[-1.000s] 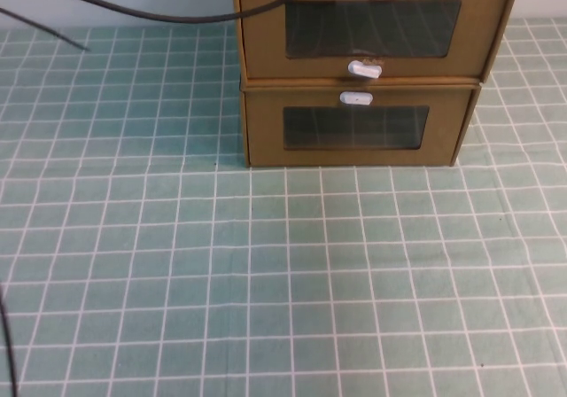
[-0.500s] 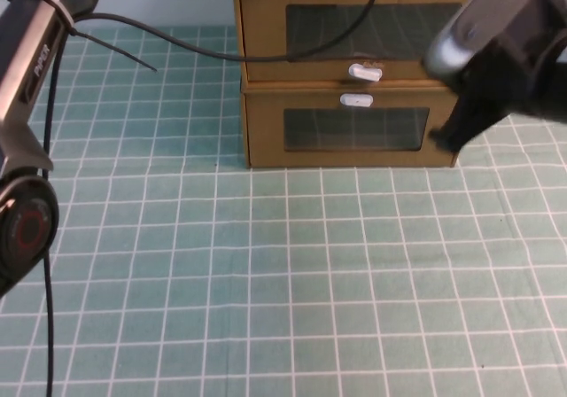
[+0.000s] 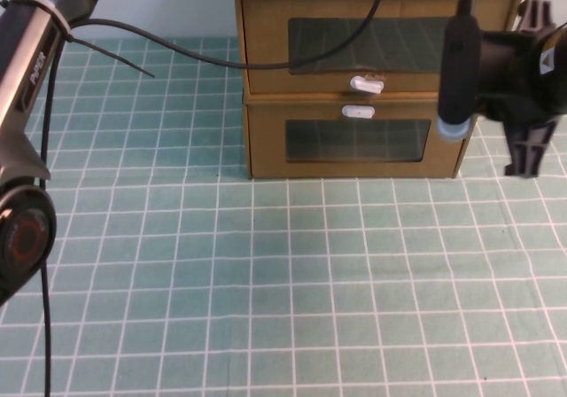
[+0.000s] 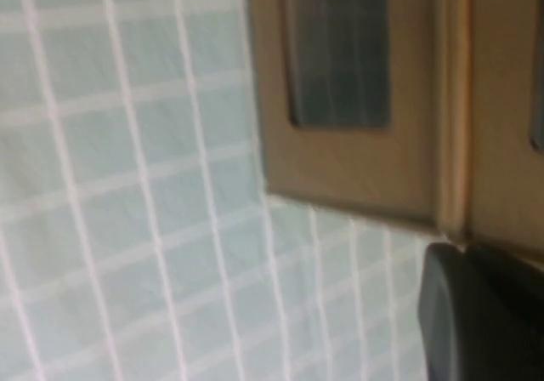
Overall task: Open the shoe box
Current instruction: 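Pull the top drawer of the cardboard box fully open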
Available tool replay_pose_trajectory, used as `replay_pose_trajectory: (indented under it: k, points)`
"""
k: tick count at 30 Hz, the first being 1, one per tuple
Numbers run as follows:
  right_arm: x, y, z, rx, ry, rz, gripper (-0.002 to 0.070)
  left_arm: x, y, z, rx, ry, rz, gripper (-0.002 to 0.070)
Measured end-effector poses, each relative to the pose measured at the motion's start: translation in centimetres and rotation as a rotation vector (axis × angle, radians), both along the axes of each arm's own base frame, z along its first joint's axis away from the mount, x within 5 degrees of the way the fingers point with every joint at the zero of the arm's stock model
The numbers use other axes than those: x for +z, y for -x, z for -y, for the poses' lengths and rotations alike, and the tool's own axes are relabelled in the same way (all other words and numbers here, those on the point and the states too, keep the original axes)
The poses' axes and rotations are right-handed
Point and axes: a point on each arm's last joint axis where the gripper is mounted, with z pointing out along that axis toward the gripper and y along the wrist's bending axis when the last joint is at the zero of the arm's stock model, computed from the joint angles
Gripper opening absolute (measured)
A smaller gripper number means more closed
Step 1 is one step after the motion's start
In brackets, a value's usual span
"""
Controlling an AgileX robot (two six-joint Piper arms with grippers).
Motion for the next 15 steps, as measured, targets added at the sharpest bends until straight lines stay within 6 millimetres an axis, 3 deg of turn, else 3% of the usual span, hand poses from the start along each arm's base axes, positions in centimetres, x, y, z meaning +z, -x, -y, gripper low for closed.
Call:
replay_pose_trajectory:
  k: [4,8,11,15]
  points:
    - [0.4,-0.3,0.4,-0.033,0.067,0.061,-0.0014,0.0,0.0,0.0,0.005,0.004,-0.01,-0.0005]
    - [0.4,0.3,-1.9,0.047,0.05,0.116,-0.0013,0.0,0.0,0.0,0.006,0.005,-0.011,-0.0005]
    - [-1.1,1.5,-4.4,0.15,0.042,0.128,-0.0013,0.0,0.0,0.0,0.007,0.006,-0.013,-0.0005]
    - [-4.6,3.9,-7.1,0.329,0.129,0.169,-0.0013,0.0,0.0,0.0,0.008,0.007,-0.015,-0.0005]
